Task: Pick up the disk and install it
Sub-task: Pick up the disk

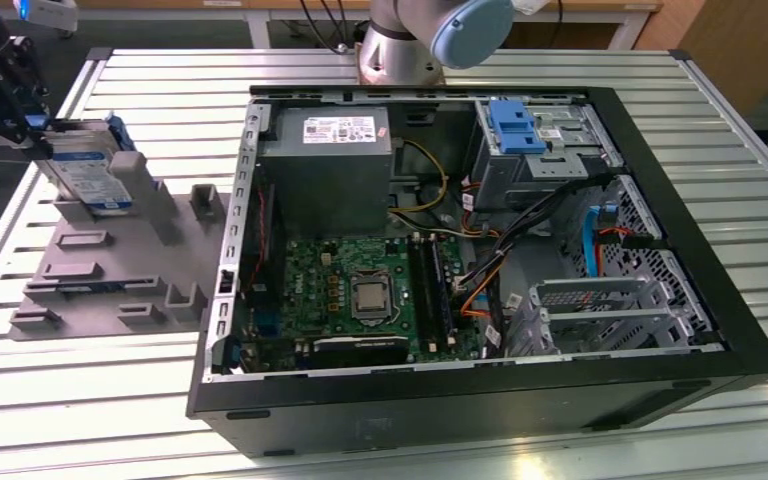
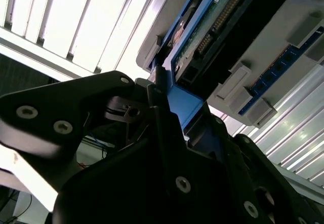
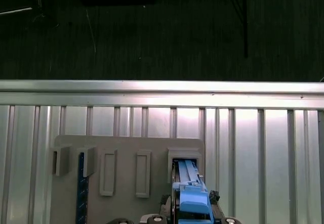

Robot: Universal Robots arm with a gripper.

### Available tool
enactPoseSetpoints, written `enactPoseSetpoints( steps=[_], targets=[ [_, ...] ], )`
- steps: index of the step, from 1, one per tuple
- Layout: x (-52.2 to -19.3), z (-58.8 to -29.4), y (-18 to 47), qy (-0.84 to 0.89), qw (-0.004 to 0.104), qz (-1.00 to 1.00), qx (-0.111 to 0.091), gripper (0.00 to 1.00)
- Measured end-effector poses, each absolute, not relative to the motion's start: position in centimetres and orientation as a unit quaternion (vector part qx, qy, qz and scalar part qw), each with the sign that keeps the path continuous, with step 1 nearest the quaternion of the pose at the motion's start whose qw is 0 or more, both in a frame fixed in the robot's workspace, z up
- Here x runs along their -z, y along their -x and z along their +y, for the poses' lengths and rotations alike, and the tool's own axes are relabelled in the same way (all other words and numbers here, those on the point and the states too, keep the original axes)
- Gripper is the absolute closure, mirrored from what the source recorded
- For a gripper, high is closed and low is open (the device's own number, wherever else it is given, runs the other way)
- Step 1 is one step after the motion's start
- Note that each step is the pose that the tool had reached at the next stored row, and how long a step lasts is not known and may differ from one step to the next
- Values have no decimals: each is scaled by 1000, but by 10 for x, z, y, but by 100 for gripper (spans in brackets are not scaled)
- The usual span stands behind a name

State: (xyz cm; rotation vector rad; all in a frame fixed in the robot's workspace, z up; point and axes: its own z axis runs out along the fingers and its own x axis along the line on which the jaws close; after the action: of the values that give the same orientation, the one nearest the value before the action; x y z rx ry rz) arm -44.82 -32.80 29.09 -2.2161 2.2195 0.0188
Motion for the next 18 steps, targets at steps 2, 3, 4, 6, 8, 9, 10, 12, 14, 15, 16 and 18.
enactPoseSetpoints(
  steps=[2, 3, 4, 6, 8, 9, 10, 12, 14, 15, 16, 18],
  targets=[
    [-291, -328, 448, 707, 3, 708, -6, 64],
    [-291, -328, 448, 707, 3, 708, -6, 64],
    [-291, -328, 448, 707, 3, 707, -6, 64],
    [-292, -328, 448, 707, 2, 707, -6, 64],
    [-294, -328, 448, 707, 3, 707, -6, 64],
    [-296, -328, 448, 707, 3, 707, -6, 64],
    [-298, -328, 448, 707, 3, 707, -6, 64],
    [-301, -328, 448, 707, 3, 707, -6, 64],
    [-305, -328, 448, 707, 3, 707, -6, 64],
    [-307, -328, 448, 707, 3, 707, -6, 64],
    [-309, -328, 448, 707, 3, 707, -6, 64],
    [-313, -328, 448, 707, 3, 707, -6, 64]
  ],
)
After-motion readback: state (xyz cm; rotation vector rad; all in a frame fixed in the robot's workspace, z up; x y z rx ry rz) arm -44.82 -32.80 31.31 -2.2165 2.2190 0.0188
